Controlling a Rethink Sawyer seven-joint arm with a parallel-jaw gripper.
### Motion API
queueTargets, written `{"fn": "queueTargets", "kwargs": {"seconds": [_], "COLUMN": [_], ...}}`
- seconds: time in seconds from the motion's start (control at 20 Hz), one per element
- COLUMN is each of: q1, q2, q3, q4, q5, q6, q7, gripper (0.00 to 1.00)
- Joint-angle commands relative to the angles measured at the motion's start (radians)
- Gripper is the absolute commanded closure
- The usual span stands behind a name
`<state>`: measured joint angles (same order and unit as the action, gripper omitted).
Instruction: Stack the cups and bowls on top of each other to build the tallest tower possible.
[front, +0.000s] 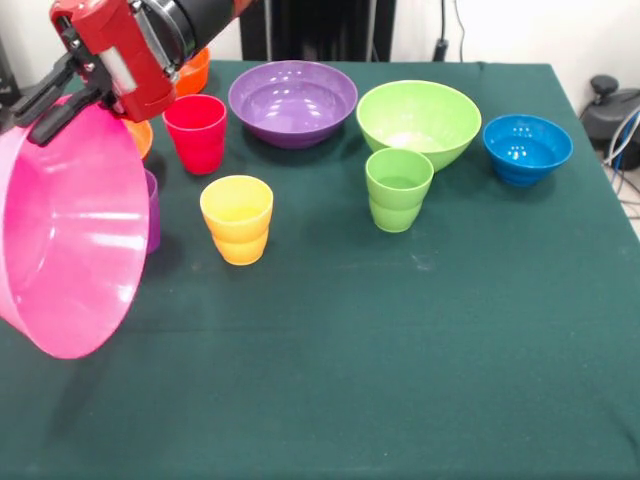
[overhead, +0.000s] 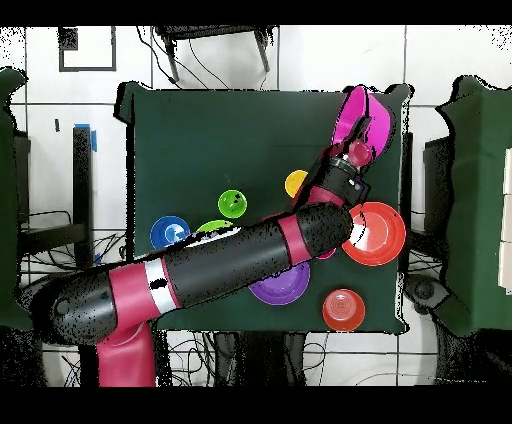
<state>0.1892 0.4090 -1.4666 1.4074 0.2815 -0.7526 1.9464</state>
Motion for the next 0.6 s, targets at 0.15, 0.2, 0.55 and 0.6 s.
{"fn": "queueTargets", "kwargs": {"seconds": [0.15,0.2,0.55,0.6], "q1": [-0.044,-0.047,-0.051,-0.051], "q2": [-0.287,-0.287,-0.179,-0.164], "q3": [0.318,0.322,0.318,0.315], "q4": [-0.114,-0.112,-0.1,-0.1], "q5": [-0.406,-0.398,-0.189,-0.162], "q6": [0.3,0.294,0.216,0.206], "q7": [0.207,0.194,0.106,0.097], "gripper": [1.0,1.0,1.0,1.0]}}
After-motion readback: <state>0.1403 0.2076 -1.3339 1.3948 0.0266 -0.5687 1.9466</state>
